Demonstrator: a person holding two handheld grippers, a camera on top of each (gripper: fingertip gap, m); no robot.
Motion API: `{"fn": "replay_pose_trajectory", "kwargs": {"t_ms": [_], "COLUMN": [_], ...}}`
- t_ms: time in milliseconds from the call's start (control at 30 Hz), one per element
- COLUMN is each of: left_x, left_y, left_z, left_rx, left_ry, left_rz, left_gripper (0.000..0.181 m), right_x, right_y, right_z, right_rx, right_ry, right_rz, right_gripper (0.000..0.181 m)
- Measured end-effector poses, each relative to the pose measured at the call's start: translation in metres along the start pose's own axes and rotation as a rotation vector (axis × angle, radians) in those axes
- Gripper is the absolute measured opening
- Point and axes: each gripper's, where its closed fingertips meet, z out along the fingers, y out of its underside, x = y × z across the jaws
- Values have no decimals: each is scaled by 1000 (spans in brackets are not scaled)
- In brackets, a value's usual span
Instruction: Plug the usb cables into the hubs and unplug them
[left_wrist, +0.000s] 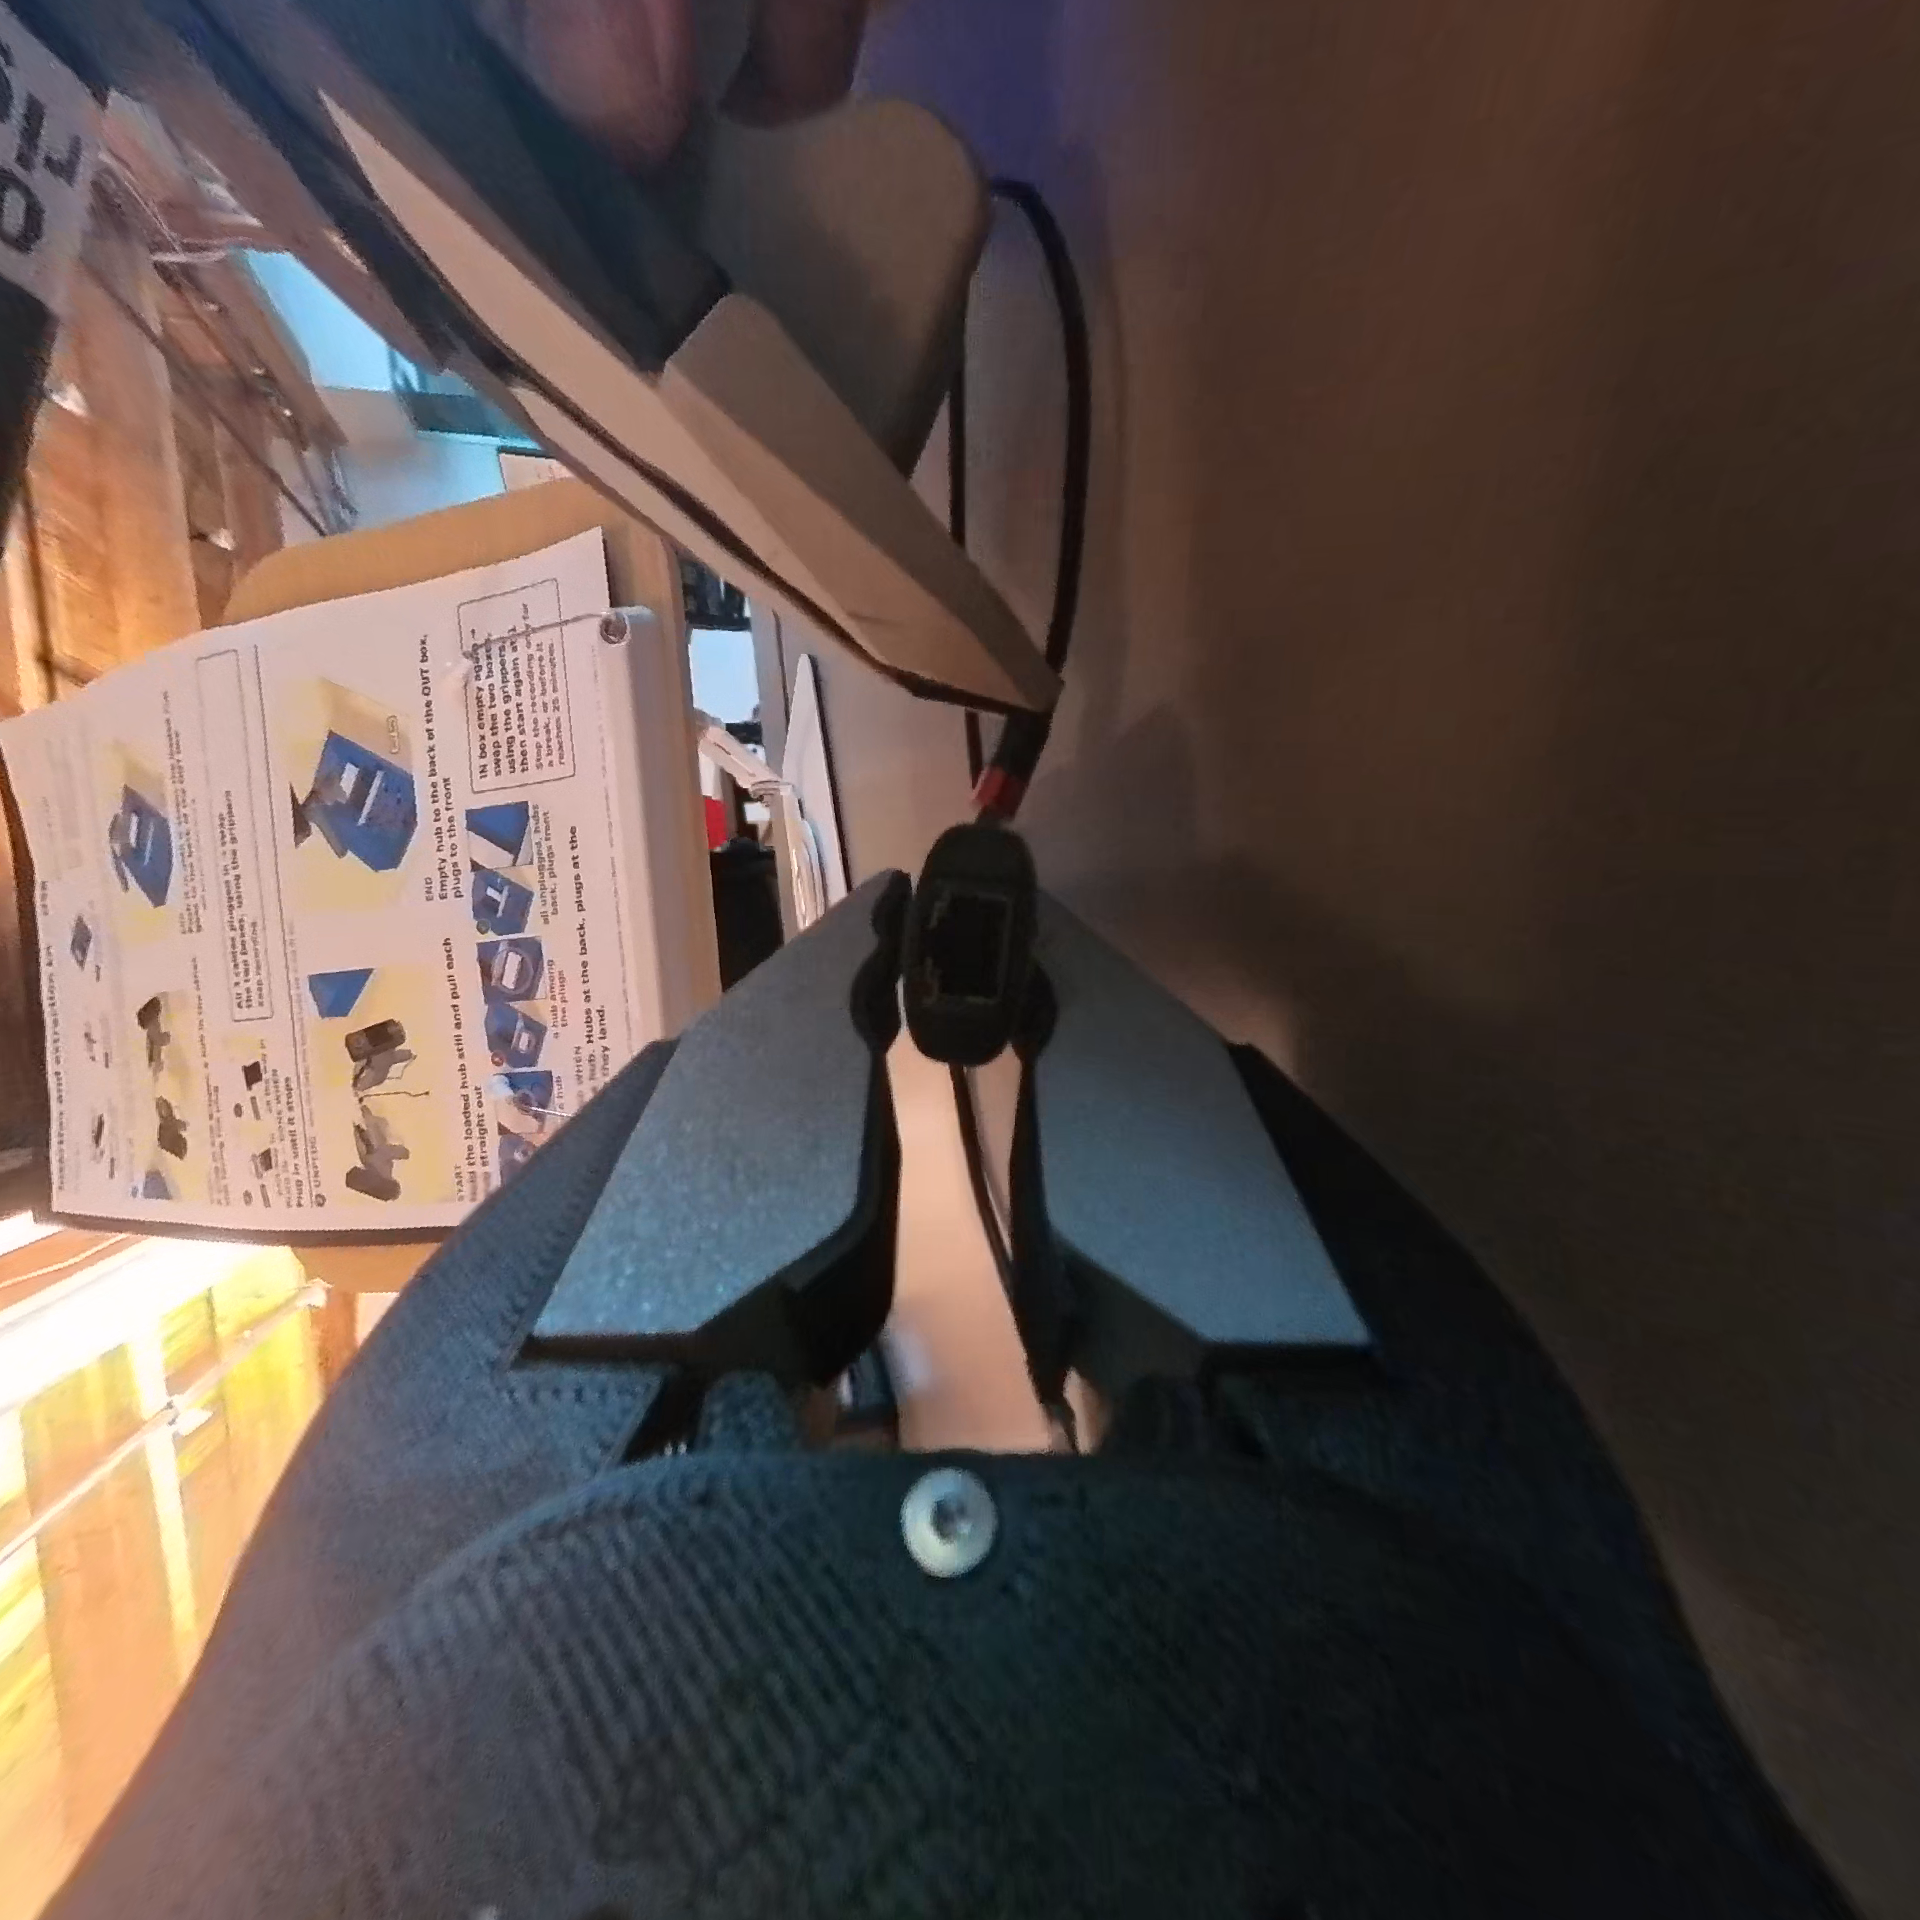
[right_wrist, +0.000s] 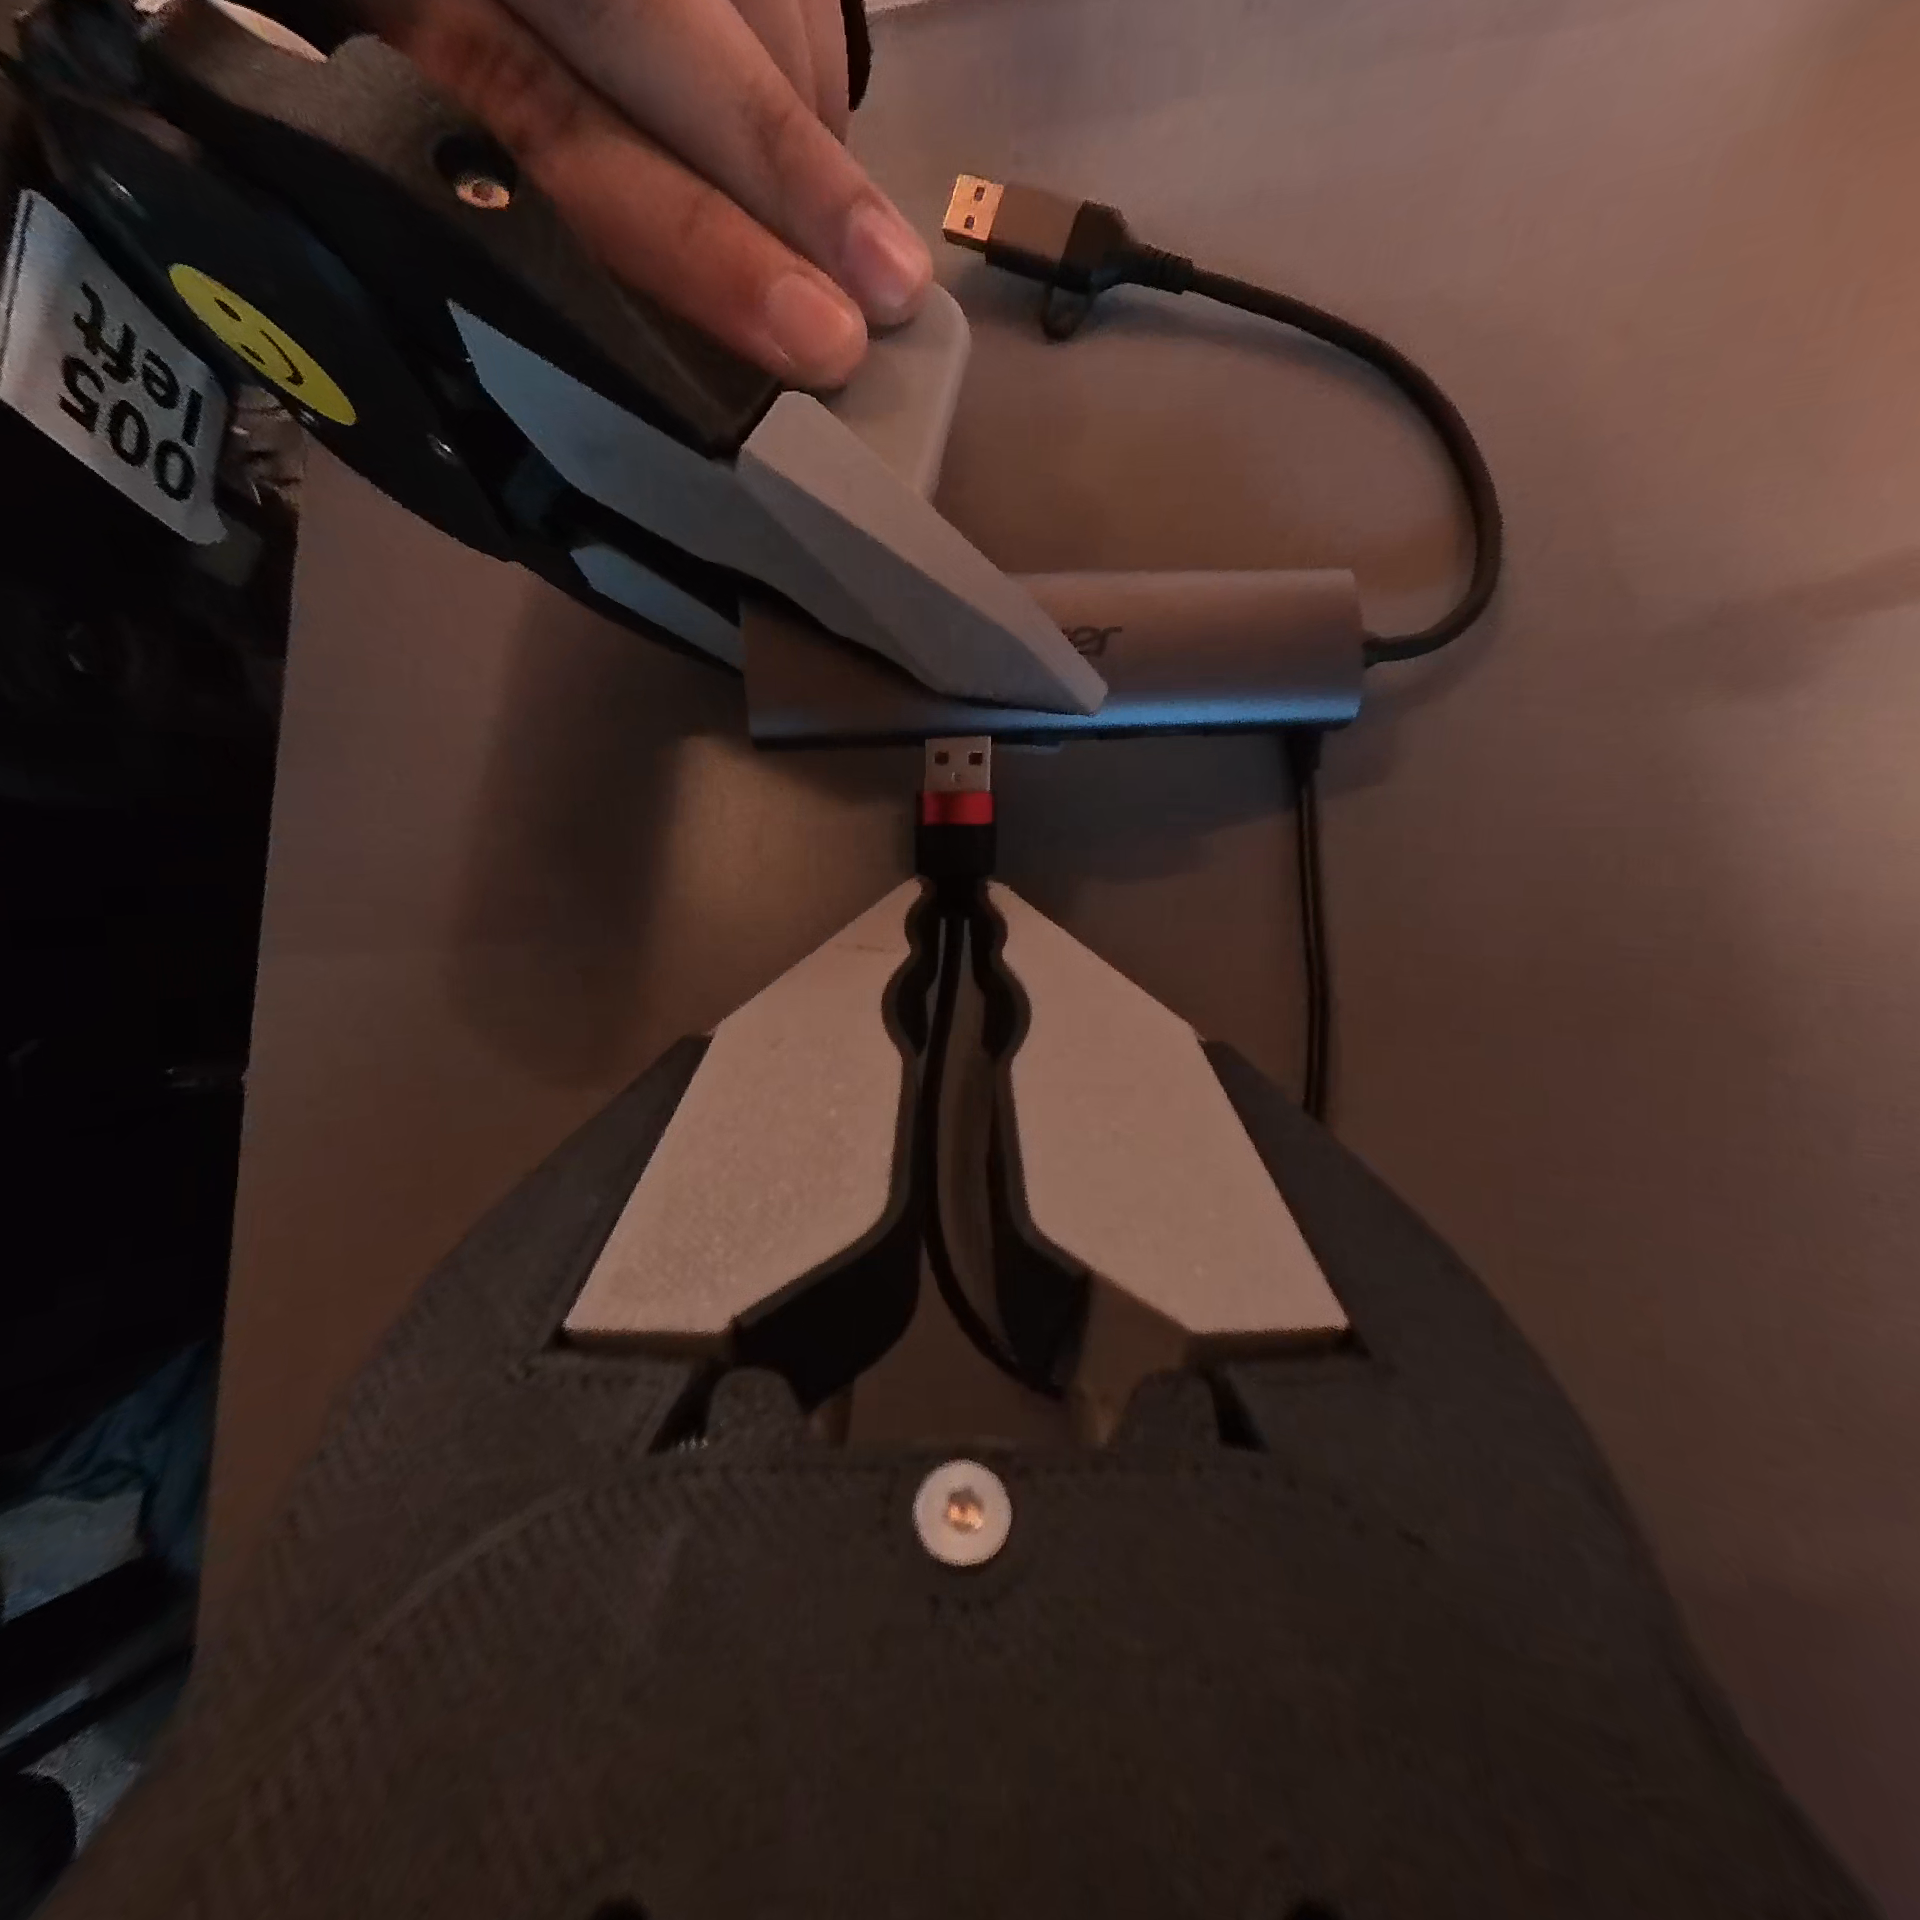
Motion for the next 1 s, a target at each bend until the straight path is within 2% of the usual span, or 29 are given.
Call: {"fn": "replay_pose_trajectory", "kwargs": {"t_ms": [500,800,900,1000], "left_x": [1,8,11,9], "left_y": [3,-1,-2,-1], "left_z": [-4,-10,-9,-9], "left_rx": [12,24,-8,-31], "left_ry": [24,43,30,20], "left_rz": [19,175,300,317], "left_gripper": [15,14,14,15], "right_x": [-2,-9,-9,-11], "right_y": [-5,-1,1,-1], "right_z": [3,8,5,3], "right_rx": [22,-25,-56,-64], "right_ry": [-3,-39,-13,10], "right_rz": [-48,-108,-132,-153], "right_gripper": [2,2,2,2]}}
